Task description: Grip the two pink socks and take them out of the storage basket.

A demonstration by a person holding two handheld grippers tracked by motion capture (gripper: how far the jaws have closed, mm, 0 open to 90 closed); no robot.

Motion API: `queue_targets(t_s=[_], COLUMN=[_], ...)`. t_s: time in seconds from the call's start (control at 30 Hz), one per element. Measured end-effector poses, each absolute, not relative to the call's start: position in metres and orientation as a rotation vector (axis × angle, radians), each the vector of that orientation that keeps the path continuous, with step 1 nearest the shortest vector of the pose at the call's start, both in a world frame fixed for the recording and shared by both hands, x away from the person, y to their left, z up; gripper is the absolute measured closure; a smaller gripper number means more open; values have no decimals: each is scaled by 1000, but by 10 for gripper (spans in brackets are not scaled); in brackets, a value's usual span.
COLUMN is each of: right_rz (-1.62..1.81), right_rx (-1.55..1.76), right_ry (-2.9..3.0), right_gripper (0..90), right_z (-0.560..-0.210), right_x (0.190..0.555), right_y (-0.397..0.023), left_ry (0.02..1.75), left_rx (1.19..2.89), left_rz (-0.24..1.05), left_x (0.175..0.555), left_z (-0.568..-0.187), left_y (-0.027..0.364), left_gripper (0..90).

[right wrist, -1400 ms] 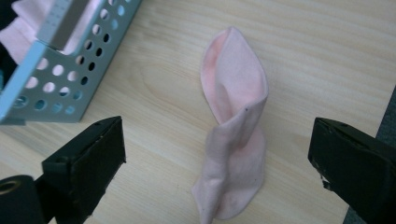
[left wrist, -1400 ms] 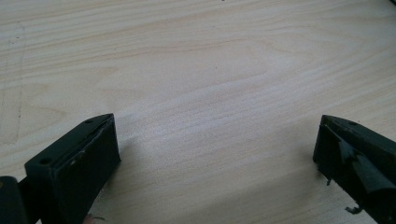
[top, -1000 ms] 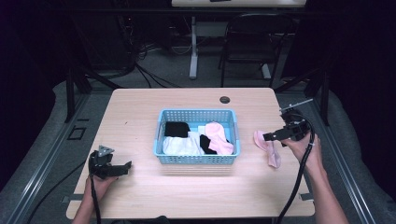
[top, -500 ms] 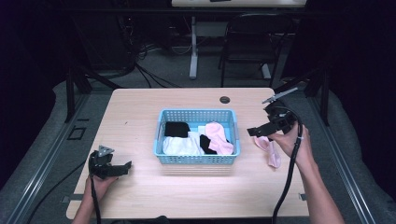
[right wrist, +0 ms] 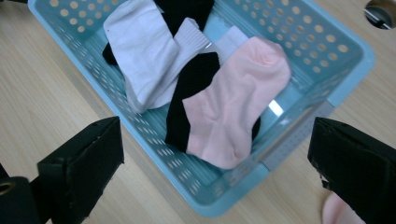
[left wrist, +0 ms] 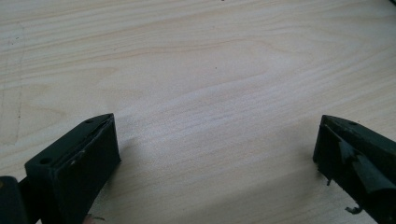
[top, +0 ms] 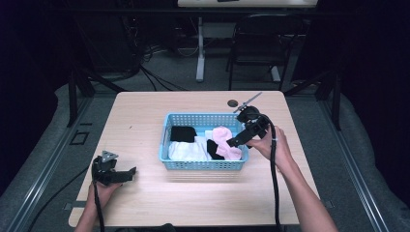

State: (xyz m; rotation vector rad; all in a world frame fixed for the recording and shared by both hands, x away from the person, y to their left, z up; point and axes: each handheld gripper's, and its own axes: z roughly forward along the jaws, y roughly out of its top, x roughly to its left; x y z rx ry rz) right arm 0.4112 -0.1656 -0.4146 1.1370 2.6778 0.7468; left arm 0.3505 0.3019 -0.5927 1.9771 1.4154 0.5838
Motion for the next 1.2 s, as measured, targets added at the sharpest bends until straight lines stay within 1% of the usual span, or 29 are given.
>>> queue_targets(t_s=[0.2,0.37,0.47,0.63,0.83,0.87,0.9,1.13,1.2], right_rz=[700,680,619,560,486,453,453,371,362], right_rx=[1120,1147,1164,1193,1248,1246,1246,1264,1270], right_ry=[2737,2778,2810,2826,2825,2822,2822,2821,2819], right_gripper=[39,97,111,145,241,275,275,379,391], right_z=[-429,-448,-464,-478,-495,-499,-499,-509,-510], right_x=[421,432,440,445,451,454,454,461,462], right_y=[-149,-136,-131,-128,-125,-125,-125,-125,-125], left_ry=[1414,1414,1415,1414,1413,1414,1414,1413,1413], left_rx=[1977,1976,1976,1975,1976,1976,1976,1976,1976], left_rz=[583,583,582,582,582,582,582,582,582], left_x=[351,351,350,351,351,351,350,351,351], left_z=[-593,-593,-593,-593,-593,-593,-593,-593,-593], left_y=[302,302,302,302,302,302,302,302,302], left_gripper=[3,4,4,4,4,4,4,4,4])
